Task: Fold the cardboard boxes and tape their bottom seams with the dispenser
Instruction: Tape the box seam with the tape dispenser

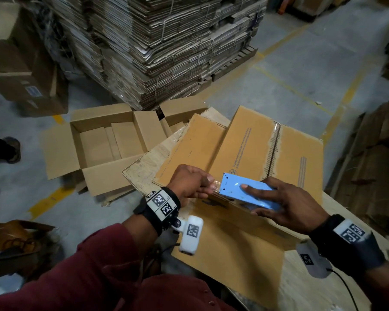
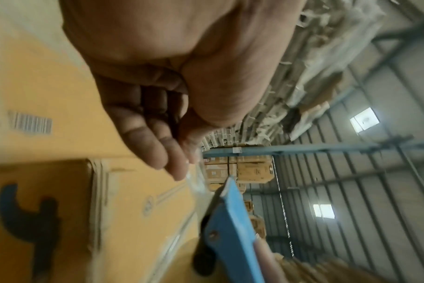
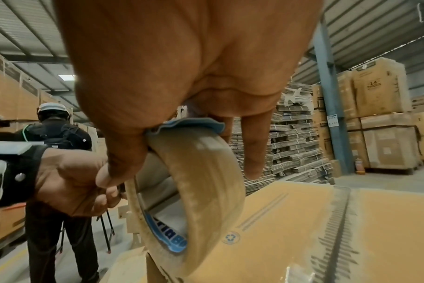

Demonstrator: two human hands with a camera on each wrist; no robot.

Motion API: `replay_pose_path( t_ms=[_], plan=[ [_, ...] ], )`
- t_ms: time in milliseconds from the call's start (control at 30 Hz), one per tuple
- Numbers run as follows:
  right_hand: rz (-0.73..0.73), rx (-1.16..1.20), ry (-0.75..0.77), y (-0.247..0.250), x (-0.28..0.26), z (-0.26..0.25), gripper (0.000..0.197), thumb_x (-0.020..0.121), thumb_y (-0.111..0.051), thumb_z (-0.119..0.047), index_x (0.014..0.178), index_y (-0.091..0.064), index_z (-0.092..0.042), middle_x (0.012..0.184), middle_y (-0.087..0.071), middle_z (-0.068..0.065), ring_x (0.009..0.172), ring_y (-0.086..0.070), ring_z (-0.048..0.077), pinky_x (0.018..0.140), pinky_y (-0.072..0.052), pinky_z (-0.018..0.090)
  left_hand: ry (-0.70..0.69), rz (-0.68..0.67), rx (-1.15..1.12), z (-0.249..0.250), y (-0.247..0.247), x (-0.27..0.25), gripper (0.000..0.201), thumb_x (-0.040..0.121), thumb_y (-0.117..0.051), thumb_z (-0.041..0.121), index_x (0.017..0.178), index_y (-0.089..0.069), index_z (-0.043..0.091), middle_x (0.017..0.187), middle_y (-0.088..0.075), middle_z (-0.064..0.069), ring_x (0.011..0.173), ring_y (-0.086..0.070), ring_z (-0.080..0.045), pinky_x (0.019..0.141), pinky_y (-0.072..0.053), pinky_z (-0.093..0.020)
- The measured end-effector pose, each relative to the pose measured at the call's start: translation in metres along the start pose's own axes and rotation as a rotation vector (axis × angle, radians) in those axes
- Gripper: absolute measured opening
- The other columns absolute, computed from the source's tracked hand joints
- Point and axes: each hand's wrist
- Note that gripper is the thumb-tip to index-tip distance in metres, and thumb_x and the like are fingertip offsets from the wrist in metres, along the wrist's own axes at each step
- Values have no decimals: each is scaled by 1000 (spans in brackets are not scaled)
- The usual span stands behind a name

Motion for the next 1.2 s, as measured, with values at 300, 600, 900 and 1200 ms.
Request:
replay_pose_path(
  t_ms=[300,600,900,1200],
  plan=[
    [-47,-109,-14,-14,11,-20,58,92,-27,-79,148,-20,-67,114,-53,-7,80,-59,19,54,-52,36,27,107,13,-17,11,7,8,93,-66,1,95,-72,-4,80,-77,-17,73,-75,-28,81,-64,-47],
    [74,115,-47,-6,8,-18,61,90,-39,-81,147,-36,-60,114,-55,-13,81,-60,18,61,-52,36,-181,205,-103,-24,-21,-4,12,100,-65,9,91,-65,1,69,-67,-13,59,-68,-23,50,-60,-34],
    [-5,-86,-96,-11,12,-29,62,91,-27,-82,149,-33,-59,113,-57,-8,64,-61,24,46,-47,31,-133,361,-43,-26,-11,20,9,95,-70,3,90,-69,-4,69,-70,-14,43,-61,-15,47,-52,-27],
    [-17,-121,-127,-23,10,-27,57,91,-34,-73,145,-40,-58,108,-59,-7,61,-61,26,47,-33,27,-55,399,-40,-41,-10,40,11,92,-72,4,85,-72,-5,65,-70,-15,40,-57,-14,45,-52,-25]
  ],
)
Point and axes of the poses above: each hand's wrist, its own x-axis towards the middle knuckle, its own y-axis out of the back of the hand, z = x × y
